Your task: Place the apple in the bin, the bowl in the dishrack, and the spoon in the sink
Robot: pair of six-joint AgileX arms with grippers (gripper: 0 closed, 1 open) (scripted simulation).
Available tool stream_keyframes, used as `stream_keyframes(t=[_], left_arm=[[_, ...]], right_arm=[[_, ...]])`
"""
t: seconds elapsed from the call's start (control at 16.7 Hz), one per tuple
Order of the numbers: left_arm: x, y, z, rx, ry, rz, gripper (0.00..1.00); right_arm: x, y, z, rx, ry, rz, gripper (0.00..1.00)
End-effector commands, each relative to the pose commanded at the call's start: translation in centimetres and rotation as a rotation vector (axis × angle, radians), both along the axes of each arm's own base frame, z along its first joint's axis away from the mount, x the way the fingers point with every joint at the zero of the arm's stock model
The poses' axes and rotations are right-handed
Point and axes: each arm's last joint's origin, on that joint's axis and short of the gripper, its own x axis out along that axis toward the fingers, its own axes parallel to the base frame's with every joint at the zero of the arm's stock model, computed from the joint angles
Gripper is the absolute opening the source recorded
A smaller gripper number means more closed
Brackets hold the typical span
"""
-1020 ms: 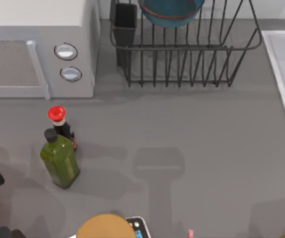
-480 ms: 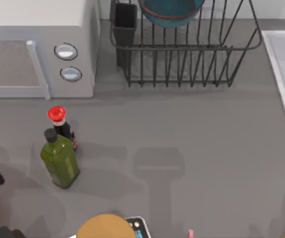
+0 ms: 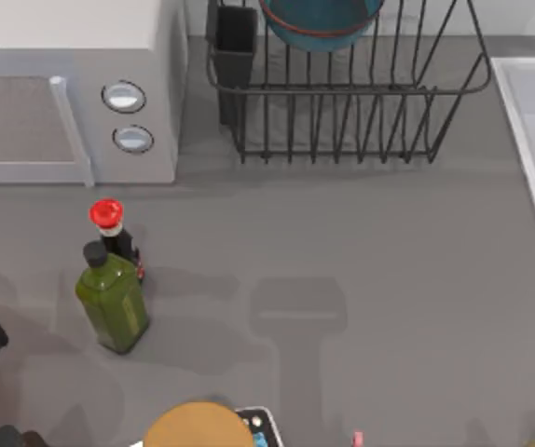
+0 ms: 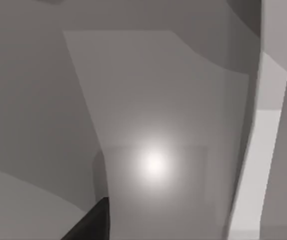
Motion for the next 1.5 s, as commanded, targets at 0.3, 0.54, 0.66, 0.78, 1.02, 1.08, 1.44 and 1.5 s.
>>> stream_keyframes(t=[0.3, 0.54, 0.66, 0.78, 1.02, 1.08, 1.44, 1.5], left_arm=[[0.0, 0.0, 0.0, 0.0, 0.0, 0.0, 1.0], [0.0, 0.0, 0.0, 0.0, 0.0, 0.0, 1.0], [0.0, 0.0, 0.0, 0.0, 0.0, 0.0, 1.0], [0.0, 0.0, 0.0, 0.0, 0.0, 0.0, 1.0], [0.0, 0.0, 0.0, 0.0, 0.0, 0.0, 1.0], [0.0, 0.0, 0.0, 0.0, 0.0, 0.0, 1.0], [0.0, 0.0, 0.0, 0.0, 0.0, 0.0, 1.0], [0.0, 0.0, 0.0, 0.0, 0.0, 0.0, 1.0]], right_arm=[[0.0, 0.0, 0.0, 0.0, 0.0, 0.0, 0.7], [0.0, 0.0, 0.0, 0.0, 0.0, 0.0, 0.4], [0.0, 0.0, 0.0, 0.0, 0.0, 0.0, 0.25], [0.0, 0.0, 0.0, 0.0, 0.0, 0.0, 0.1], [0.0, 0.0, 0.0, 0.0, 0.0, 0.0, 0.0], [0.0, 0.0, 0.0, 0.0, 0.0, 0.0, 0.0], [0.2, 0.1, 2.2, -0.037, -0.012, -0.029, 0.0], [0.2, 0.0, 2.4, -0.037, -0.012, -0.031, 0.0]])
